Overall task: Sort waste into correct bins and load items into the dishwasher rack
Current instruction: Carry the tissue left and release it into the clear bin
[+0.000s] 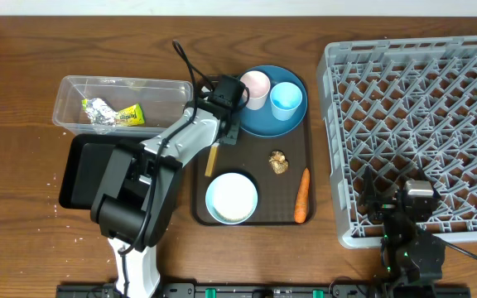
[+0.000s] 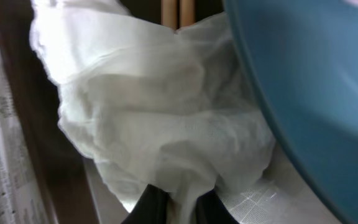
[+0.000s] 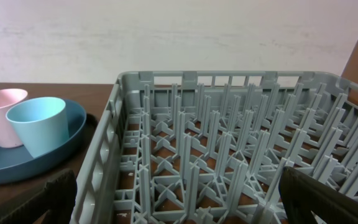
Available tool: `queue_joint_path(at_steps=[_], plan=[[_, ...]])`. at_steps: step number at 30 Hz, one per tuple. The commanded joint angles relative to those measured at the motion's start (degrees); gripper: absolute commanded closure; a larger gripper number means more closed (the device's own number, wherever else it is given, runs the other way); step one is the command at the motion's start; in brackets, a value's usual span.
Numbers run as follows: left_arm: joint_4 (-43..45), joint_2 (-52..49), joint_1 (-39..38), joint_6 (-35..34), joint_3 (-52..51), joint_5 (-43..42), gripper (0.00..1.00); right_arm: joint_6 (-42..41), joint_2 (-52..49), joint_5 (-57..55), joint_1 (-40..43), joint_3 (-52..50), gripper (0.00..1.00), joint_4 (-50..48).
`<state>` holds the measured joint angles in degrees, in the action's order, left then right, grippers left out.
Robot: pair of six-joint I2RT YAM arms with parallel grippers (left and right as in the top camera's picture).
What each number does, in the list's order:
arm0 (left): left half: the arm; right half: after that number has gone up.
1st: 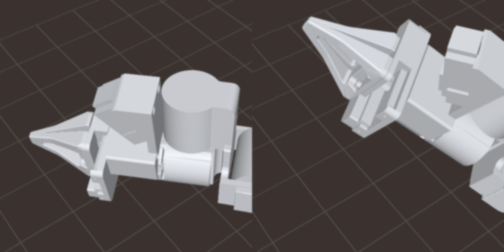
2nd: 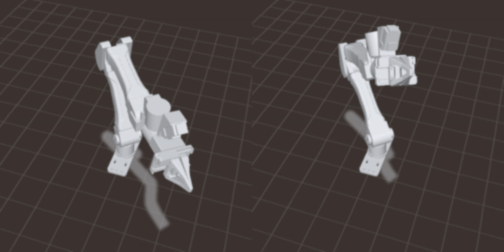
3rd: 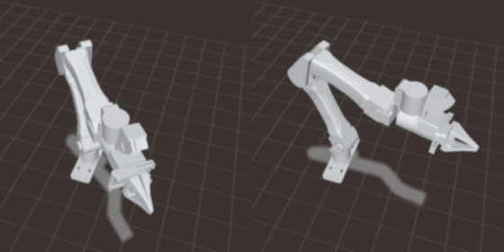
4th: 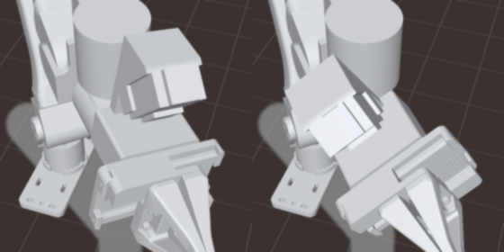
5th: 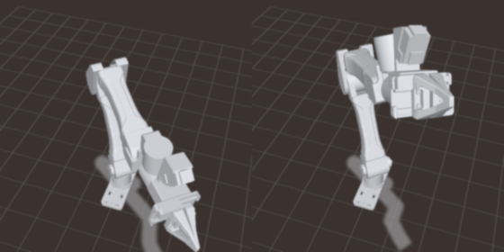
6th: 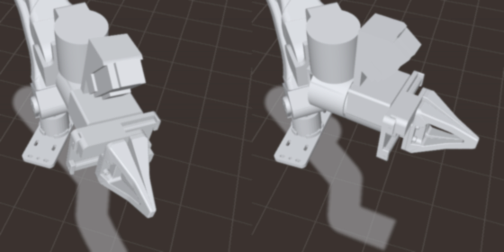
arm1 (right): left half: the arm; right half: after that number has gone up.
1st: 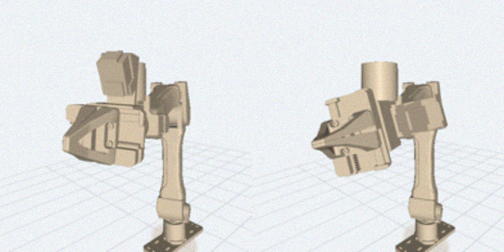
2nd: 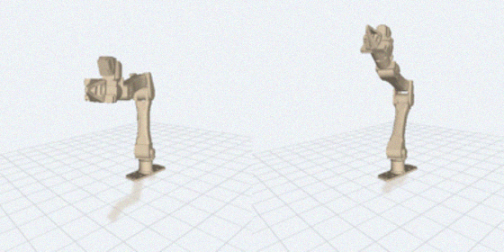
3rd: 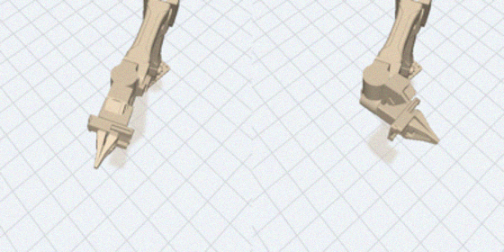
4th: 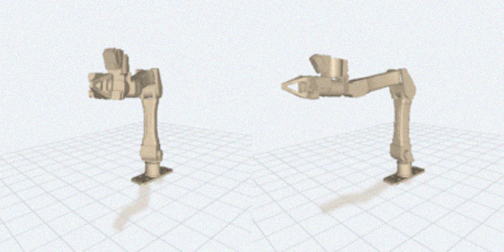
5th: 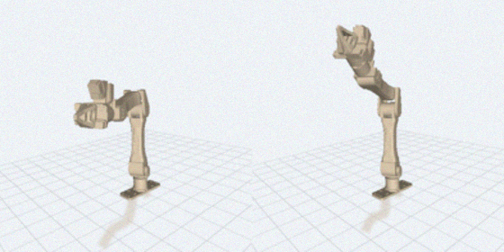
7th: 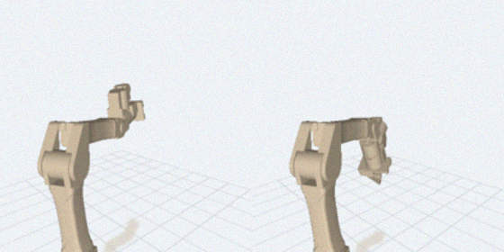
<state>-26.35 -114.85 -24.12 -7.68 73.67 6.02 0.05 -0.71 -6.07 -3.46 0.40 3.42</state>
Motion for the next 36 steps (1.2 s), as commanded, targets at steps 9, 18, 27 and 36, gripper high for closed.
queue_joint_path(at_steps=[9,18,27,36], plan=[[-3.48,7.41,0.15,0.15,-0.26,0.48,0.94,-0.24,0.04,-0.55,0.39,-0.09,0.01,0.17],[-7.04,20.22,0.15,0.15,-0.26,0.5,0.94,-0.24,0.04,-0.55,0.39,-0.09,0.01,0.17],[-5.66,28.85,2.51,-4.11,-0.26,9.66,0.94,-0.24,0.04,-0.55,0.39,-0.09,0.01,0.17],[-4.17,28.33,12.94,-15.3,-0.28,10.14,0.94,-0.24,0.04,-0.55,0.39,-0.09,0.01,0.17]])
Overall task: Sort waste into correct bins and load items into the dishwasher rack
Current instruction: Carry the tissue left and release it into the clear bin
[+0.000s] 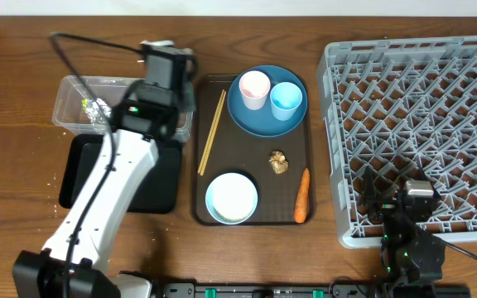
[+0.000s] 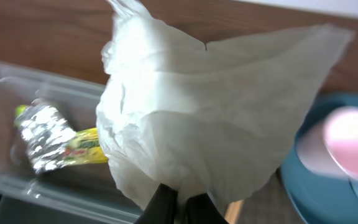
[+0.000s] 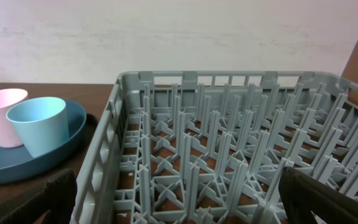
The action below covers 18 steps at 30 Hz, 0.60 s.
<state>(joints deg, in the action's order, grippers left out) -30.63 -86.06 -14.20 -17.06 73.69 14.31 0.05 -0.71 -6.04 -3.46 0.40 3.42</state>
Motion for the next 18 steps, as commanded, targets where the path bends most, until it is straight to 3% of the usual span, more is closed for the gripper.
queue_joint_path(at_steps=[1,7,17,18], plan=[[0.11,-0.74,4.2,-6.91,-0.33,1.84,0.94,-0.24,0.04,-0.57,0.39,-0.09,0.01,0.17],[0.15,-4.52,9.09,-13.35,-0.35,1.42,0.93,-0.24,0.04,-0.57,0.39,-0.11,0.01,0.17],[4.59,-15.5,9.9,-15.19,-0.35,1.42,0.93,-0.24,0.04,-0.57,0.39,-0.09,0.01,0.17],[4.98,-16.39,9.9,-15.19,-0.35,1.42,0.89,-0.24,0.04,-0.57,0.39,-0.09,0.01,0.17]])
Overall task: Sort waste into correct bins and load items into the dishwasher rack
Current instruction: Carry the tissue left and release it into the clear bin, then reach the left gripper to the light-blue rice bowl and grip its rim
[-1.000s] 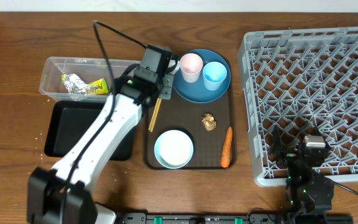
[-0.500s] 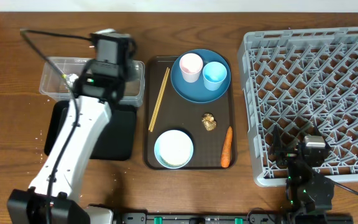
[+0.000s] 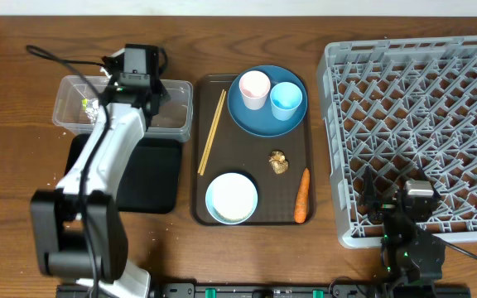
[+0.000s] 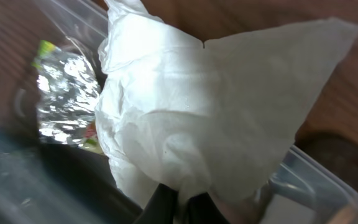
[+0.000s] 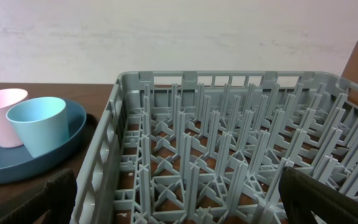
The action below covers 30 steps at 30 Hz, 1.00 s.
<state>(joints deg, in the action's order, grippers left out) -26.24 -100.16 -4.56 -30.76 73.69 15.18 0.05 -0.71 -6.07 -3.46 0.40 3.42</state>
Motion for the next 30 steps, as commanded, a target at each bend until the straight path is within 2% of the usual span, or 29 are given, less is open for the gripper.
queue_joint_path(at_steps=[1,3,8,10,14,18,25,30], plan=[[0.74,-3.06,0.26,-1.49,-0.35,0.55,0.87,-0.24,0.04,-0.55,0.39,-0.09,0.01,0.17],[0.66,-3.56,0.26,-1.46,-0.35,0.52,0.76,-0.24,0.07,-0.55,0.39,-0.11,0.01,0.17],[0.68,-2.25,0.26,-1.46,-0.28,0.52,0.55,-0.24,0.04,-0.55,0.39,-0.09,0.01,0.17],[0.61,-1.42,0.26,-1.33,-0.28,0.52,0.51,-0.24,0.04,-0.55,0.39,-0.09,0.01,0.17],[-0.17,1.07,0.26,-1.25,-0.28,0.22,0.49,-0.24,0.04,-0.55,0.39,-0.11,0.01,0.17],[-3.82,6.47,0.26,-1.2,-0.28,-4.9,0.49,-0.24,0.04,-0.55,0.39,-0.09,0.01,0.17],[-17.55,17.33,0.13,-0.83,-0.28,-21.73,0.49,-0.24,0.04,-0.55,0.39,-0.09,0.01,0.17],[-26.16,20.0,-3.02,-0.48,-0.28,-24.9,0.48,-0.24,0.04,-0.55,0.39,-0.09,0.01,0.17]])
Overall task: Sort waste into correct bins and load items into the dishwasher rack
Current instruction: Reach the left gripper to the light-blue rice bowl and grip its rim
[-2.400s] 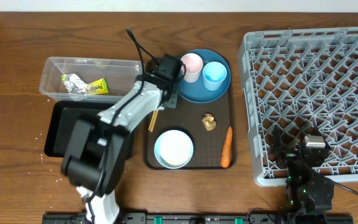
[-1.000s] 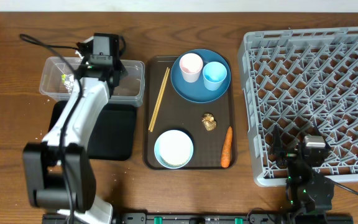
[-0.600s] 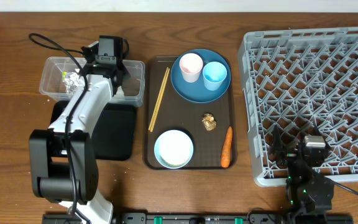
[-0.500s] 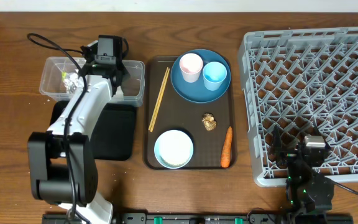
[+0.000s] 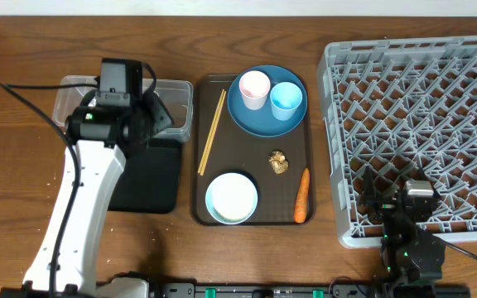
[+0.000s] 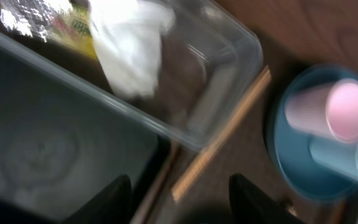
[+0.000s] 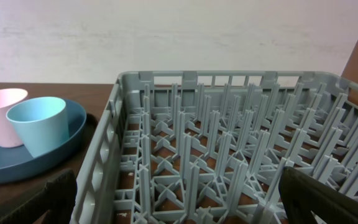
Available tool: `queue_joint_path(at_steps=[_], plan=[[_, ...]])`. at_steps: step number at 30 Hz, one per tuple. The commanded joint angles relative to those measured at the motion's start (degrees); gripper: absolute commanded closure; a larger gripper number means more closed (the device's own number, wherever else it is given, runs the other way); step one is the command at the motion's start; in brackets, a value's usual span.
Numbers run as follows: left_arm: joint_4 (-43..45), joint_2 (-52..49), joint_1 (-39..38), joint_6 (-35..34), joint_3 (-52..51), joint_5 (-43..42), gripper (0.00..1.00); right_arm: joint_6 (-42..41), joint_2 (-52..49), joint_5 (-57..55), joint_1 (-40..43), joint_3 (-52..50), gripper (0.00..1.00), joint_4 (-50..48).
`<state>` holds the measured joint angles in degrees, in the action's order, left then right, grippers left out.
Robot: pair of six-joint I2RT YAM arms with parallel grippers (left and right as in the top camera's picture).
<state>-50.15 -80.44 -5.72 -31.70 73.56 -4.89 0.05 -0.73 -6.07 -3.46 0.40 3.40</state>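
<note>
The white napkin (image 6: 129, 50) lies inside the clear bin (image 6: 229, 68), beside a foil wrapper (image 6: 23, 15) and a yellow wrapper (image 6: 74, 22). My left gripper (image 6: 182, 205) hangs open and empty over the bin's near wall, next to the chopsticks (image 6: 222, 134). In the overhead view the left arm (image 5: 118, 103) covers most of the clear bin (image 5: 176, 91). On the tray (image 5: 292, 223) are chopsticks (image 5: 214, 131), a blue plate (image 5: 259, 120) with a pink cup (image 5: 254, 86) and a blue cup (image 5: 286, 98), a food scrap (image 5: 278, 163), a carrot (image 5: 302, 196) and a white bowl (image 5: 232, 199). My right gripper (image 7: 179, 208) rests open over the rack (image 7: 229, 143).
A black bin (image 5: 147, 178) sits just in front of the clear bin, left of the tray. The grey dishwasher rack (image 5: 421, 108) fills the right side of the table. The right arm (image 5: 406, 211) sits at the rack's front edge.
My left gripper was shut on the napkin over the clear bin. It is now open, the napkin lies in the bin, and the wrist has moved back toward the tray.
My left gripper was shut on the napkin on the tray beside the blue plate. It then held the napkin up near the clear bin, then over the bin's inside. Now the napkin lies in the bin. The right arm never moved.
</note>
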Motion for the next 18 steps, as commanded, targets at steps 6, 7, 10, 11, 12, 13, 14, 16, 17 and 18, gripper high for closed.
queue_joint_path(at_steps=[6,7,10,11,12,13,14,16,17,18], plan=[[-9.49,-0.5,-10.51,2.71,-0.22,-4.79,0.49,-0.24,0.09,-0.55,0.39,-0.11,0.01,0.2],[-9.99,-0.85,-12.28,2.73,-0.22,-4.79,0.49,-0.24,0.07,-0.55,0.39,-0.11,0.01,0.2],[-10.54,-1.55,-17.9,2.71,-0.26,-4.76,0.48,-0.24,0.07,-0.55,0.39,-0.09,0.01,0.2],[-10.54,-1.57,-18.93,2.71,-0.28,-4.76,0.49,-0.24,0.09,-0.55,0.39,-0.09,0.01,0.2],[-10.51,-1.79,-20.61,2.71,-0.28,-4.74,0.49,-0.24,0.09,-0.55,0.39,-0.11,0.01,0.2],[-10.47,-1.92,-22.01,2.71,-0.28,-4.74,0.48,-0.24,0.09,-0.55,0.39,-0.09,0.01,0.2],[-10.45,-2.25,-23.52,2.71,-0.28,-4.68,0.48,-0.24,0.07,-0.55,0.39,-0.11,0.01,0.2],[-10.45,-2.84,-25.86,2.69,-0.28,-4.33,0.49,-0.24,0.07,-0.55,0.39,-0.11,0.01,0.2],[-10.45,-3.41,-27.36,2.69,-0.28,-3.87,0.49,-0.24,0.07,-0.55,0.39,-0.09,0.01,0.2],[-10.47,-3.8,-28.26,2.64,-0.28,-3.39,0.49,-0.24,0.07,-0.55,0.39,-0.09,0.01,0.2]])
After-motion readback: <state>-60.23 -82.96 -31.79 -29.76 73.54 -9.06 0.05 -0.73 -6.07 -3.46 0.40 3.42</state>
